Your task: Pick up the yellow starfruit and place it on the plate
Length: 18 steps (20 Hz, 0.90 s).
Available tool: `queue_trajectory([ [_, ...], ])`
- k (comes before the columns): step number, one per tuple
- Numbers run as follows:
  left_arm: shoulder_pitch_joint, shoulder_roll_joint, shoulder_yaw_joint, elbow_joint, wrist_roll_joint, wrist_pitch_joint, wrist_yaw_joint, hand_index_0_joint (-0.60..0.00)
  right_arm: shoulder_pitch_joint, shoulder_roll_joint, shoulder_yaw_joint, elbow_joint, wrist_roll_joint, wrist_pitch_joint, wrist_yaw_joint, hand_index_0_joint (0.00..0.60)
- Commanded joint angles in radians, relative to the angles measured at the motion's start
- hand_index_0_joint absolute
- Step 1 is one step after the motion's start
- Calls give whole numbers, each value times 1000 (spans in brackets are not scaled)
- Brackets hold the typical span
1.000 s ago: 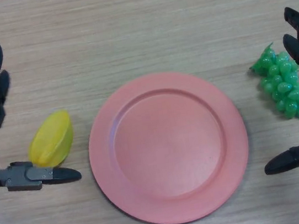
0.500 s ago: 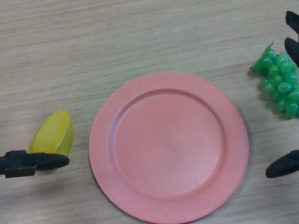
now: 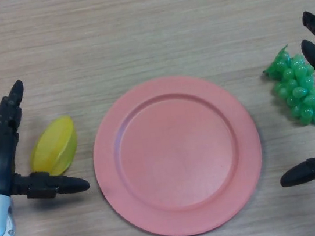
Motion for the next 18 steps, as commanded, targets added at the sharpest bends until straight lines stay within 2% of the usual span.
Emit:
queue_trajectory([
  [1, -42, 42, 39, -26, 19, -190, 51, 0, -14, -17, -71, -62, 39, -139, -42, 0],
  [5, -58, 43, 31, 55, 54, -302, 108, 0, -11, -17, -70, -69, 34, -131, -42, 0],
  [8, -70, 56, 18, 128, 165, -373, 176, 0, -11, -15, -68, -90, 53, -91, -37, 0],
  [11, -57, 59, 12, 134, 191, -371, 173, 0, -10, -15, -69, -103, 52, -80, -36, 0],
  [13, -43, 73, 5, 141, 289, -384, 188, 0, -9, -14, -70, -110, 53, -73, -37, 0],
  [16, -19, 53, 25, 87, 149, -347, 120, 0, 1, -8, -68, -124, 62, -63, -39, 0],
  [18, -3, 47, 37, 61, 110, -312, 112, 0, 5, -7, -72, -139, 67, -53, -41, 0],
])
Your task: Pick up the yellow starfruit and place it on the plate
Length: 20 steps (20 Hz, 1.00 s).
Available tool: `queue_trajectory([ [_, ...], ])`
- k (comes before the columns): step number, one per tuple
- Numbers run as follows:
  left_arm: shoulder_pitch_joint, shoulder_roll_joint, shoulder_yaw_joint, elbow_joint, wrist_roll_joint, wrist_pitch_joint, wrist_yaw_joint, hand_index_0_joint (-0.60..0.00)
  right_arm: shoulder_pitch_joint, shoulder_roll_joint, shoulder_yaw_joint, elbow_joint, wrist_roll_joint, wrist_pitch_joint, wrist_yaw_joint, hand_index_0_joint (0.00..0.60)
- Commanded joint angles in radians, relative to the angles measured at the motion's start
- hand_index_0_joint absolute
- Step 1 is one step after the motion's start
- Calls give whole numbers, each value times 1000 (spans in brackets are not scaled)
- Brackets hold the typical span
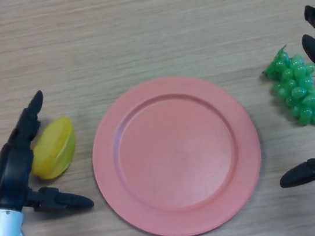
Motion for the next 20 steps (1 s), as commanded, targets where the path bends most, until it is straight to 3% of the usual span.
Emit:
queue_trajectory([
  [1, -17, 33, 75, -64, -76, -40, 23, 0, -13, -19, -72, -83, 66, -77, -41, 0],
  [4, -5, 30, 78, -76, -104, -54, 11, -400, -9, -18, -72, -91, 70, -70, -39, 0],
  [6, 13, 21, 82, -111, -164, -30, -43, -600, -7, -16, -74, -107, 77, -52, -41, 0],
  [12, 31, 7, 98, -166, -288, 30, -92, -600, 2, -11, -70, -135, 99, -17, -38, 0],
  [15, 47, 24, 100, -227, -218, 90, -128, -600, 1, -12, -72, -149, 100, 3, -31, 0],
  [16, 41, 41, 118, -226, -84, 45, -62, -600, -1, -14, -75, -150, 96, 0, -30, 0],
  [20, 59, 63, 155, -326, 26, 31, 6, -600, 6, -11, -79, -138, 95, -14, -24, 0],
])
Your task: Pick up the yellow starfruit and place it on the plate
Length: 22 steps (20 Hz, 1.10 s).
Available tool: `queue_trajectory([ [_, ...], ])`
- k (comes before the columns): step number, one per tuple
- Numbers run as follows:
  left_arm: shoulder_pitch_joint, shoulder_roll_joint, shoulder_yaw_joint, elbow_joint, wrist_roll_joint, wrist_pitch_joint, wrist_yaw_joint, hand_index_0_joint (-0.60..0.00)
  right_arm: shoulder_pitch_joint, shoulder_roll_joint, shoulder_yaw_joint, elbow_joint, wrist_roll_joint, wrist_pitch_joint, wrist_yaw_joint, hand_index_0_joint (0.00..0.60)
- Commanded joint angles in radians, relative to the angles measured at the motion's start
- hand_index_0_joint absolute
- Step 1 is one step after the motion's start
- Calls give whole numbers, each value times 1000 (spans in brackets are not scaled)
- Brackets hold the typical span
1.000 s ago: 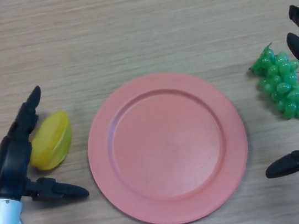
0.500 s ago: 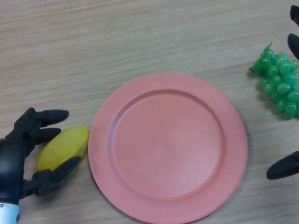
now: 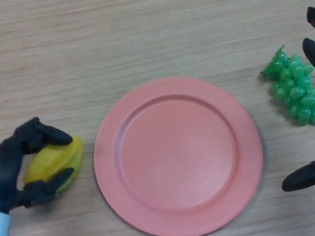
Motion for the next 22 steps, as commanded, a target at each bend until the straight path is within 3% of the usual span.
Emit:
queue_trajectory([
  [1, -16, 56, 95, -115, 15, -117, 73, -600, -15, -15, -66, -56, 51, -101, -22, 0],
  [5, -9, 25, 79, -263, 42, -101, 93, -600, -21, -17, -66, -41, 49, -114, -30, 0],
  [9, 19, -41, -3, -411, 0, -50, 1, -600, -33, -23, -72, -34, 50, -122, -34, 0],
  [10, 41, -64, -41, -463, -30, -12, -52, -600, -33, -24, -74, -29, 50, -130, -33, 0],
  [14, 82, -108, -136, -519, -67, 89, -163, -600, -31, -22, -76, -18, 54, -143, -37, 0],
  [18, 86, -101, -197, -493, 33, 206, -330, -600, -34, -26, -81, -14, 53, -148, -35, 0],
  [19, 83, -100, -200, -486, 51, 207, -340, -600, -32, -25, -82, -11, 49, -153, -34, 0],
  [21, 78, -119, -179, -514, -68, 281, -311, -600, -29, -22, -76, -8, 44, -156, -37, 0],
  [22, 70, -115, -182, -505, -78, 281, -295, -551, -30, -23, -76, -6, 37, -161, -38, 0],
])
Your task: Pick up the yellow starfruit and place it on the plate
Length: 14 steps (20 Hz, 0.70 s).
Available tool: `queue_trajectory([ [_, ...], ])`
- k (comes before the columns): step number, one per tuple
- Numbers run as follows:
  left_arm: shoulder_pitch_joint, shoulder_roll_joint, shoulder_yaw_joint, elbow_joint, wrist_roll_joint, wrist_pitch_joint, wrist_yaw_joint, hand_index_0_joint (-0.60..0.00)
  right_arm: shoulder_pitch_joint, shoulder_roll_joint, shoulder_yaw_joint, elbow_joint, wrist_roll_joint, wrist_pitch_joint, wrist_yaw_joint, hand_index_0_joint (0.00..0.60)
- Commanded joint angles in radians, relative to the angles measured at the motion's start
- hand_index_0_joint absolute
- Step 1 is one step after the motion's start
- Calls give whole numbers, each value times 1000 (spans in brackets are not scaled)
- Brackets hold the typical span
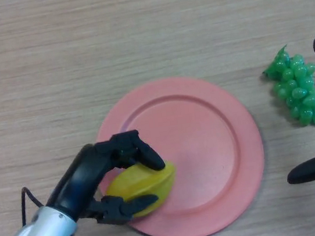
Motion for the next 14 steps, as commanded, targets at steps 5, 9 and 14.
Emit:
queue_trajectory([
  [5, -17, 12, 46, -28, -36, -171, 110, 0, -16, -24, -55, -41, 17, -179, -36, 0],
  [9, -10, 19, 88, -51, -97, -208, 135, 0, -14, -23, -62, -46, 15, -204, -50, 0],
  [14, -4, 36, 196, -172, -250, -171, 149, 0, -23, -23, -46, -53, 27, -191, -63, 0],
])
